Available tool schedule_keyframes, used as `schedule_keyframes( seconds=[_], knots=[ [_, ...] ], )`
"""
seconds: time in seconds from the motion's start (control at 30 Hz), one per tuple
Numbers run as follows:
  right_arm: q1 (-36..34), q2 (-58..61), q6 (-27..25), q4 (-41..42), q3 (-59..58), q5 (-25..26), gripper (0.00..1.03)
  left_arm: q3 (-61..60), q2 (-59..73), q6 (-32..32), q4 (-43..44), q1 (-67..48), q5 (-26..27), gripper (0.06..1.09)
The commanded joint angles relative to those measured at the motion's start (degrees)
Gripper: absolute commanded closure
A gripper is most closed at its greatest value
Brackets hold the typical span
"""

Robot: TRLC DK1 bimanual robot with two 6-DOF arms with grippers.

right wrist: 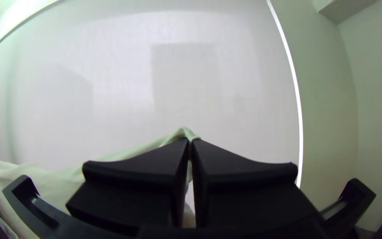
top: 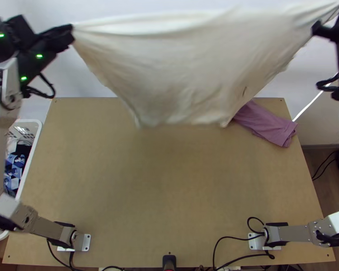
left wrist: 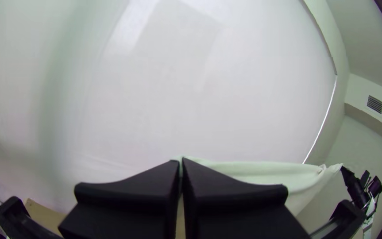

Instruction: Fold the t-shirt

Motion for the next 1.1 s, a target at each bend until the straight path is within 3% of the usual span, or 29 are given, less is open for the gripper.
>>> schedule_keyframes(
  seconds=[0.0,0.37,0.57,0.8,1.07],
  knots=[
    [-1.56,-0.6,-0.98,3.55,3.28,1.5,1.0,0.97,-4.56,1.38,2.21,1.69,-4.32,1.05],
    [0.11,-2.53,-3.35,5.48,4.86,0.53,1.0,0.88,-6.32,3.84,7.04,5.03,-5.73,1.05],
    [1.25,-12.11,-2.03,6.71,5.21,-1.41,1.0,-2.46,-13.44,6.13,14.69,5.03,-15.04,1.05],
    [5.47,-23.45,-2.12,6.98,5.21,-4.22,1.0,-3.6,-23.2,6.48,16.01,5.12,-18.74,1.05],
    [12.24,-31.27,-4.05,-4.27,7.23,-5.62,1.0,-5.89,-35.5,7.36,12.41,6.26,-20.32,1.05]
  ],
)
